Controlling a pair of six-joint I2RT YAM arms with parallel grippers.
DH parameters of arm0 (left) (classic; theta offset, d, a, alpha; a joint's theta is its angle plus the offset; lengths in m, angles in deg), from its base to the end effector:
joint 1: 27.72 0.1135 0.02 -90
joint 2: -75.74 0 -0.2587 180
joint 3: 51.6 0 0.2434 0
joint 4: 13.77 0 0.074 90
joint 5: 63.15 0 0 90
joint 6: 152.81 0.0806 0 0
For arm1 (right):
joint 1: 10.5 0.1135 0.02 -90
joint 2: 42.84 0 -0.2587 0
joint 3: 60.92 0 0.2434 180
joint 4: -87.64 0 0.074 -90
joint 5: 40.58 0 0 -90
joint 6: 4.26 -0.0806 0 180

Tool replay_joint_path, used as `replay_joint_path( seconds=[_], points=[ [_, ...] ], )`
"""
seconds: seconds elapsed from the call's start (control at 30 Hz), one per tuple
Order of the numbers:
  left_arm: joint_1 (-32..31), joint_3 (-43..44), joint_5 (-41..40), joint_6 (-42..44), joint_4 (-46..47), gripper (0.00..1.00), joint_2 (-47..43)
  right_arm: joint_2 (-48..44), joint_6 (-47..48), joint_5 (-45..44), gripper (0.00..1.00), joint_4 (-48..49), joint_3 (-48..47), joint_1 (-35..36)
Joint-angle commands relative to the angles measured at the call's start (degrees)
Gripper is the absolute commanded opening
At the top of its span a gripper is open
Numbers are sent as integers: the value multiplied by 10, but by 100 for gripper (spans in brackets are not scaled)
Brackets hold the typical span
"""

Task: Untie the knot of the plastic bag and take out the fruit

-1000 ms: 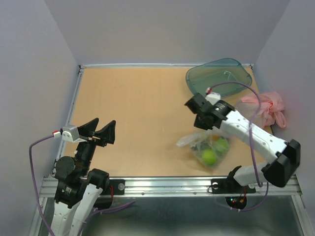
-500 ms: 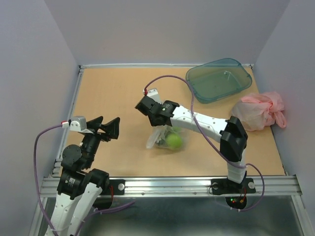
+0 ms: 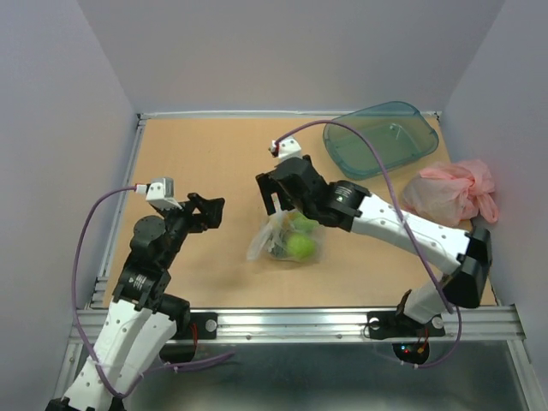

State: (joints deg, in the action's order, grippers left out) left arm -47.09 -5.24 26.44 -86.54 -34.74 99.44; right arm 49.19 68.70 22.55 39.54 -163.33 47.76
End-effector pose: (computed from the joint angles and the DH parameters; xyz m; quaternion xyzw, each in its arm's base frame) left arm 0.1533 -0.0533 0.3158 -0.0291 0.6960 -0.2612 0.6682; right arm 0.2330 0.3074 0.3266 -0.2115 0.8533 0.0966 0.4667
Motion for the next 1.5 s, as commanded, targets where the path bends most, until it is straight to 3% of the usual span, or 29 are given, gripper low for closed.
replay_joint_path(
  seconds=[0.0, 0.1, 0.27, 0.63, 0.73, 0.77, 0.87, 1.07, 1.17, 1.23, 1.27, 1.33, 1.43, 1.47],
  points=[
    [1, 30, 68, -26, 56, 97, 84, -75, 3, -74, 91, 54, 81, 3],
    [0, 39, 120, -37, 81, 97, 161, -126, -11, -88, 89, 97, 167, 1],
    [-13, 60, 170, -60, 137, 97, 271, -175, -36, -29, 88, 190, 298, -10],
    [-106, 137, 107, -66, 162, 94, 426, -193, -70, 97, 80, 434, 481, -81],
    [-118, 146, 83, -73, 164, 92, 455, -194, -72, 90, 61, 447, 502, -88],
    [-121, 147, 81, -74, 165, 90, 462, -197, -71, 87, 46, 450, 510, -89],
    [-134, 161, 74, -79, 168, 88, 498, -210, -74, 95, 18, 467, 537, -90],
    [-158, 189, 67, -82, 177, 80, 542, -218, -84, 120, 5, 503, 579, -89],
    [-163, 197, 67, -85, 179, 68, 566, -228, -92, 126, 1, 524, 602, -90],
    [-164, 200, 66, -85, 180, 52, 579, -231, -92, 132, 1, 531, 611, -89],
    [-164, 203, 62, -84, 180, 22, 582, -235, -92, 127, 1, 531, 613, -90],
    [-164, 207, 50, -81, 179, 2, 581, -240, -92, 118, 1, 531, 622, -90],
    [-163, 223, 9, -62, 158, 0, 571, -260, -93, 89, 1, 529, 637, -89],
    [-163, 236, -40, -45, 150, 0, 567, -267, -96, 82, 1, 529, 642, -90]
  ],
)
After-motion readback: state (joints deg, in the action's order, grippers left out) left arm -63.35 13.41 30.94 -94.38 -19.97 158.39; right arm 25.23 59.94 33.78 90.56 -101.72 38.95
